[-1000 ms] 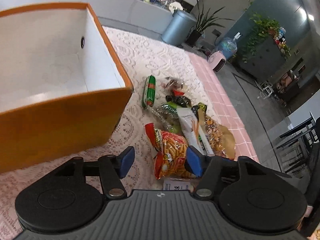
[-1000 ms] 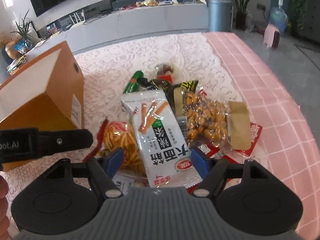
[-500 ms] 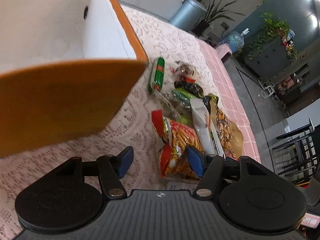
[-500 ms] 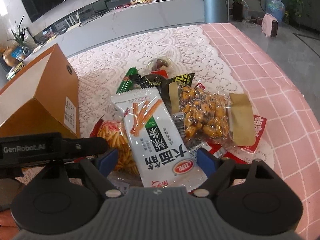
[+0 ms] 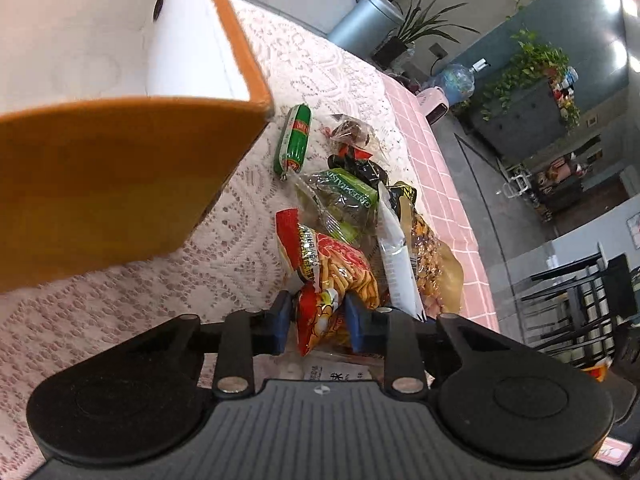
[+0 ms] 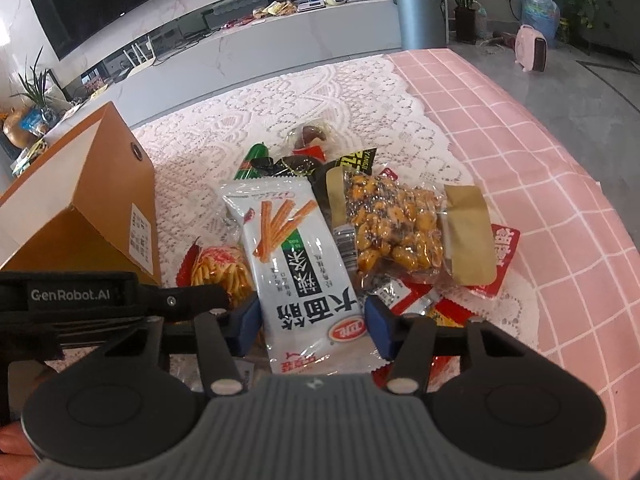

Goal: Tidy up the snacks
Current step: 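Grasp the red Mimi chip bag with the left gripper while the right grasps the white spicy-strip bag, then carry both held bags up and over the open orange box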

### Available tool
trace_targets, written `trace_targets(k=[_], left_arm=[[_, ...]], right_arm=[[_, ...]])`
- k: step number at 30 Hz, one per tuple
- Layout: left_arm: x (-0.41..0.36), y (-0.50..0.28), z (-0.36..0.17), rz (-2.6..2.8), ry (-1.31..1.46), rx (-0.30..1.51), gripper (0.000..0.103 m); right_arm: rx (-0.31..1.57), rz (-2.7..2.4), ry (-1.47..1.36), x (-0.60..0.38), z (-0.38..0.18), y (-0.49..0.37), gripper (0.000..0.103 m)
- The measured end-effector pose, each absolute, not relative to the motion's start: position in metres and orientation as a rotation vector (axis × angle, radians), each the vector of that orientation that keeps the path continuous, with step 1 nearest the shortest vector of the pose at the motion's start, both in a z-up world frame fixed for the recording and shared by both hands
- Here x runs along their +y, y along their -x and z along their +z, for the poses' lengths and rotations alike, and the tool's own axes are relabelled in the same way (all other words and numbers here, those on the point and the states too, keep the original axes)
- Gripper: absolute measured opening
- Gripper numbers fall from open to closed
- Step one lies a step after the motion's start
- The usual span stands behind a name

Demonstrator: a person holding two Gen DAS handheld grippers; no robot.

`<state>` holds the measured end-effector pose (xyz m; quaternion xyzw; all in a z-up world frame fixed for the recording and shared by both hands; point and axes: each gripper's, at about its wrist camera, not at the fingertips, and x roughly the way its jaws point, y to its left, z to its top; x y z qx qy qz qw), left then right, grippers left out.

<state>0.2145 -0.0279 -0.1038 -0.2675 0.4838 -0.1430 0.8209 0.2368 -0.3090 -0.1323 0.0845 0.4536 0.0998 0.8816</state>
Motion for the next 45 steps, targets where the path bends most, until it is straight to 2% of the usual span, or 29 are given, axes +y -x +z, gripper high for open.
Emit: trace_targets(k=[13, 28, 45], left_arm=[[-0.011, -0.188, -0.087, -0.279, 0.519, 0.974, 0.017], [-0.015, -0.155, -0.043, -0.283, 0.45, 0.858, 0.015], [0.006, -0.118, 0.011, -0.264, 0.466, 0.643, 0.015]], right_arm=[[0.929, 0.228, -0.193, -0.309, -0.122, -0.216, 0.046], [0.905, 0.266, -0.212, -0.302, -0.11, -0.192, 0.043], [0.748, 0.303, -0.182, -0.277, -0.036, -0.141, 0.043]])
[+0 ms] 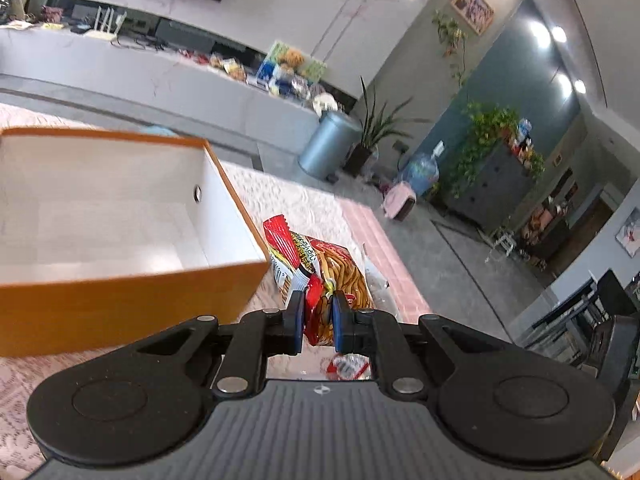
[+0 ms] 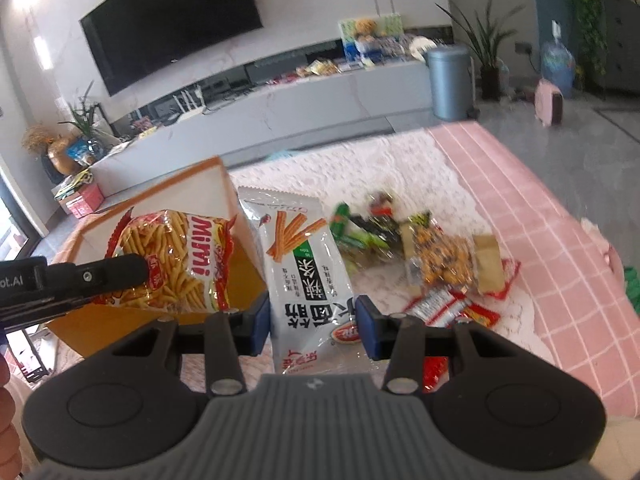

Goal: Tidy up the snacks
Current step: 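Carry both held bags up and over the open orange box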

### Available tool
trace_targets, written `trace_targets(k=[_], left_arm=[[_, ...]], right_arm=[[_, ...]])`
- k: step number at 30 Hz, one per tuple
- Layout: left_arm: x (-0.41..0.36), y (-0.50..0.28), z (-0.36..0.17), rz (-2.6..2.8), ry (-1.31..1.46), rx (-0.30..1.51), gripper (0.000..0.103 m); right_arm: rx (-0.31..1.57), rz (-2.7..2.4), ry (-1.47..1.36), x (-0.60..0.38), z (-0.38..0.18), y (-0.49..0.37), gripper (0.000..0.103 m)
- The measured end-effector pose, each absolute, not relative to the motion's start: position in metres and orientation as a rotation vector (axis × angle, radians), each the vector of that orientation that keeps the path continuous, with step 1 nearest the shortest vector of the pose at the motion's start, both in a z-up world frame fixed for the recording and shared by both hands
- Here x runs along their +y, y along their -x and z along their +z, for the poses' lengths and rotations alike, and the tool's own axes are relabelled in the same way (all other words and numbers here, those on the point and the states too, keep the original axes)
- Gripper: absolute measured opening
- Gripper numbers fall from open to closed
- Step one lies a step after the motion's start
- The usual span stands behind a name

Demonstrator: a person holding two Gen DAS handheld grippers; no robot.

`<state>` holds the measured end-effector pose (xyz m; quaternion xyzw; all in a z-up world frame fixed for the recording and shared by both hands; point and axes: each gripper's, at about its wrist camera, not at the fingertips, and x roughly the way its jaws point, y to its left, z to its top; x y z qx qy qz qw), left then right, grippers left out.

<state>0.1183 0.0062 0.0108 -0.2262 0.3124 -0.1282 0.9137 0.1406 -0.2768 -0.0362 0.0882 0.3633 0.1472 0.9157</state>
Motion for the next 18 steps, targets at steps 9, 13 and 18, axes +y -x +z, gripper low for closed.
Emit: trace_targets(k=[9, 13, 18], left_arm=[[0.043, -0.122, 0.03, -0.146, 0.5, 0.548, 0.014], [0.058, -0.132, 0.031, -0.103, 0.52, 0.544, 0.014], [0.081, -0.152, 0.022, -0.062, 0.555, 0.571, 0.014]], right_arm=[[0.694, 0.384, -0.122, -0.231, -0.006, -0.149, 0.043], [0.684, 0.428, -0.082, -0.203, 0.005, -0.161, 0.043], [0.692, 0.467, -0.034, -0.171, 0.009, -0.184, 0.043]])
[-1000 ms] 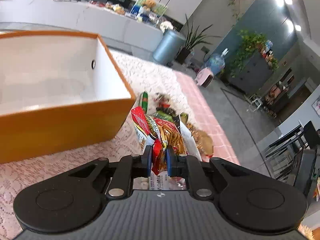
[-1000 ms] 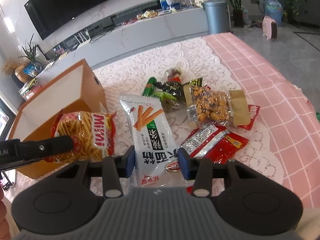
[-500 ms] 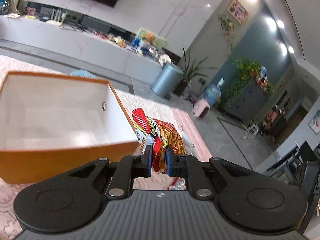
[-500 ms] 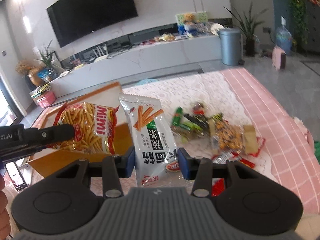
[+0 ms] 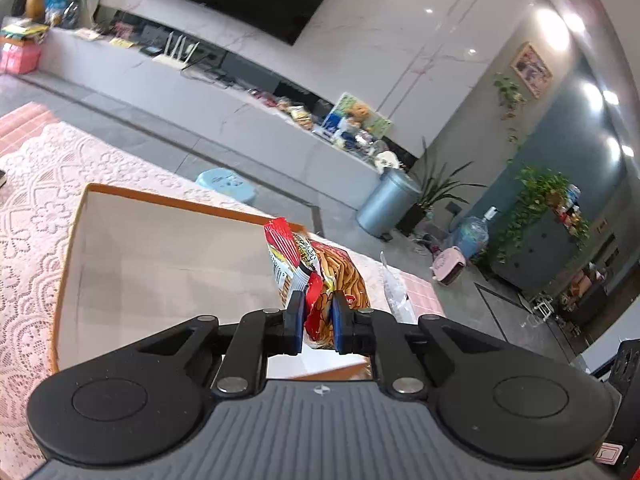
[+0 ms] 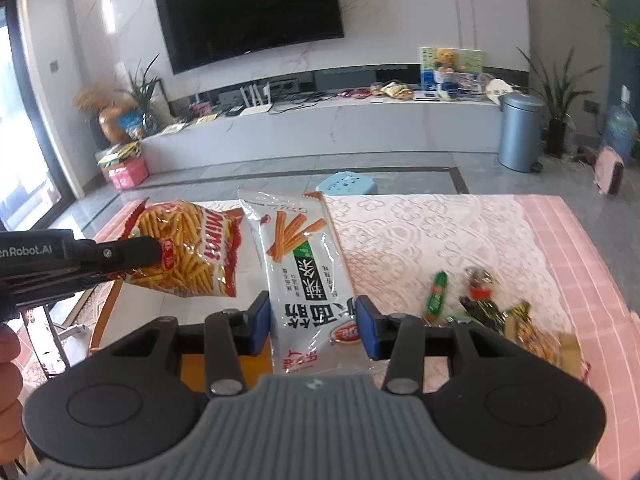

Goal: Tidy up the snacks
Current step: 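Carry both held bags up and over the open orange box, then open both grippers to drop the bags into the orange box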

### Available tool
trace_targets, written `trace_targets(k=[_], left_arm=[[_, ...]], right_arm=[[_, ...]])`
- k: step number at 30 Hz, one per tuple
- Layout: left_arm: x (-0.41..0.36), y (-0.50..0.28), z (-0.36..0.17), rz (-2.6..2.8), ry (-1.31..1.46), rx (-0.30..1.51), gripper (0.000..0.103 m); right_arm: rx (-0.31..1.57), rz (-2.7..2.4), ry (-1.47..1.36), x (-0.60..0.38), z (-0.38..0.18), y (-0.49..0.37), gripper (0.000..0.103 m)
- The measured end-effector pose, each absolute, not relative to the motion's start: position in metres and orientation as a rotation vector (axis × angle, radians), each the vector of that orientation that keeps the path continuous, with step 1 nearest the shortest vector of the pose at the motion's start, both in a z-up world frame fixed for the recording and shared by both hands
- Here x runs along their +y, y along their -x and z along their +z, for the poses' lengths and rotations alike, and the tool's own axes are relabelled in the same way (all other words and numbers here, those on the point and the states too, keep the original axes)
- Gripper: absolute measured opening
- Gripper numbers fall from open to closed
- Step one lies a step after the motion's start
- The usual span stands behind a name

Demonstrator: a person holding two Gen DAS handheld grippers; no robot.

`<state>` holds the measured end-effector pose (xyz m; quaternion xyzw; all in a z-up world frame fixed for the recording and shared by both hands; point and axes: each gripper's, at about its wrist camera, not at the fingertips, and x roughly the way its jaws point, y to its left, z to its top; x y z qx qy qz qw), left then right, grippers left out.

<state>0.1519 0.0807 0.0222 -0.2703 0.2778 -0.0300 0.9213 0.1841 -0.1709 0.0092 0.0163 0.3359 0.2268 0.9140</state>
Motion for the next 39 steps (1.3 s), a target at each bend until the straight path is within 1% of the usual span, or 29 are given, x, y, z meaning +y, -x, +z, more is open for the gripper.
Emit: trace_targets(k=[11, 19, 31, 36, 38, 39], left_arm=[[0.119, -0.187, -0.028, 0.028, 0.636, 0.715, 0.014], [0.121, -0.209, -0.058, 0.04, 0.611, 0.826, 0.014], [0.119, -0.219, -0.074, 0.024, 0.602, 0.892, 0.014], [0.119, -0.221, -0.081, 0.014, 0.605, 0.928, 0.015], [0.118, -0.223, -0.081, 0.013, 0.607, 0.94, 0.019], [0.118, -0.222, -0.081, 0.016, 0.606, 0.94, 0.019]], right_arm=[[0.791, 0.495, 0.105, -0.109, -0.019, -0.25, 0.043], [0.877, 0.491, 0.252, -0.081, -0.053, -0.28, 0.043], [0.987, 0.458, 0.353, -0.069, -0.078, -0.294, 0.043], [1.012, 0.445, 0.377, -0.065, -0.08, -0.295, 0.041], [1.011, 0.44, 0.384, -0.065, -0.08, -0.296, 0.041], [1.012, 0.438, 0.386, -0.065, -0.079, -0.296, 0.044]])
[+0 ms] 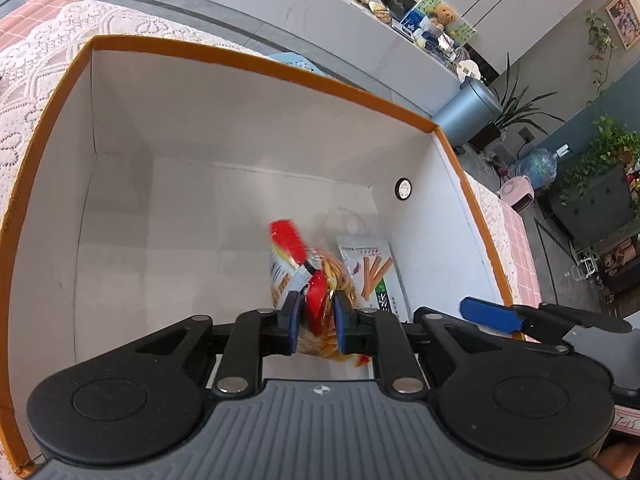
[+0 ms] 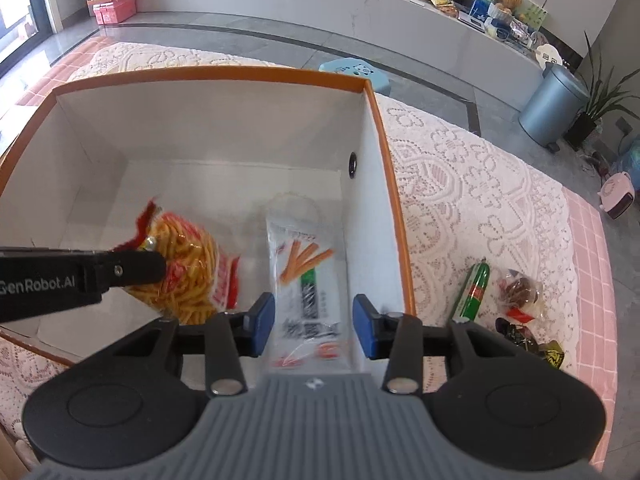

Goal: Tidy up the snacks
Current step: 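Open both grippers to drop the bags into the orange box, then move both open grippers back to the remaining snack pile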

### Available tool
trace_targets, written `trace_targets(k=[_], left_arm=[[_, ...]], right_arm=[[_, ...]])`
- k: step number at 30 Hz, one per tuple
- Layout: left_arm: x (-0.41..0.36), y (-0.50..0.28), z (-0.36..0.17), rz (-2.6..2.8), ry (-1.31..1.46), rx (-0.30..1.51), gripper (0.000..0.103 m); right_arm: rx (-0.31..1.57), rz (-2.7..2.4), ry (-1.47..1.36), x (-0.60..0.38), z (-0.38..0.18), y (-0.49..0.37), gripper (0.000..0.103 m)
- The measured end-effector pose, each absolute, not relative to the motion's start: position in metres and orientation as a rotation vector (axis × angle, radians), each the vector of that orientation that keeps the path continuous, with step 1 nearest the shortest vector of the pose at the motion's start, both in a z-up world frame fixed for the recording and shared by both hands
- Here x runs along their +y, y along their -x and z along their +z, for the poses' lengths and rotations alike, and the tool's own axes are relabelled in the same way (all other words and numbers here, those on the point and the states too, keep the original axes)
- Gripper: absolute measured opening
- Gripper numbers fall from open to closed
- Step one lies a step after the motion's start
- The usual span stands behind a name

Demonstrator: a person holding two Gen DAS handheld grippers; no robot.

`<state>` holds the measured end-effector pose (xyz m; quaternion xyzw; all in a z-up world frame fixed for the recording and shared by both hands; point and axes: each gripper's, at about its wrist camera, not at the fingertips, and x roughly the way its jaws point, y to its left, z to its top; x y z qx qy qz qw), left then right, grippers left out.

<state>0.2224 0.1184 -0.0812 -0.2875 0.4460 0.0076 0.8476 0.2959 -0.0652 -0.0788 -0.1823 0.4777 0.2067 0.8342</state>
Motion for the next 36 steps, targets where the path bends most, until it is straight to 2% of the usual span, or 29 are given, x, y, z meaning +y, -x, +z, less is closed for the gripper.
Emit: trace_targets(k=[3, 5, 7, 9, 11, 15, 25, 36], left_arm=[[0.12, -0.221, -0.081, 0.022, 0.604, 0.942, 0.023], [0.119, -0.219, -0.08, 0.02, 0.605, 0.933, 0.044], [0.12, -0.217, -0.079, 0.02, 0.609, 0.918, 0.06], [0.12, -0.213, -0.075, 0.012, 0.605, 0.903, 0.064], [0.119, -0.209, -0.071, 0.01, 0.603, 0.881, 0.07], [0.115, -0.196, -0.058, 0.008, 0.574, 0.813, 0.07], [0.064, -0.162, -0.009, -0.045, 0.354, 0.619, 0.073], [-0.003, -0.134, 0.0, -0.271, 0.297, 0.625, 0.073]], right_arm=[[1.01, 0.433, 0.386, -0.067, -0.076, -0.294, 0.047], [1.005, 0.439, 0.378, -0.069, -0.072, -0.291, 0.049], [0.991, 0.444, 0.372, -0.071, -0.067, -0.287, 0.053], [0.967, 0.437, 0.375, -0.074, -0.062, -0.282, 0.057], [0.935, 0.445, 0.369, -0.079, -0.055, -0.277, 0.058], [0.869, 0.434, 0.329, -0.091, -0.038, -0.262, 0.061], [0.705, 0.369, 0.166, -0.148, -0.004, -0.208, 0.061], [0.642, 0.223, 0.023, -0.233, -0.01, -0.142, 0.066]])
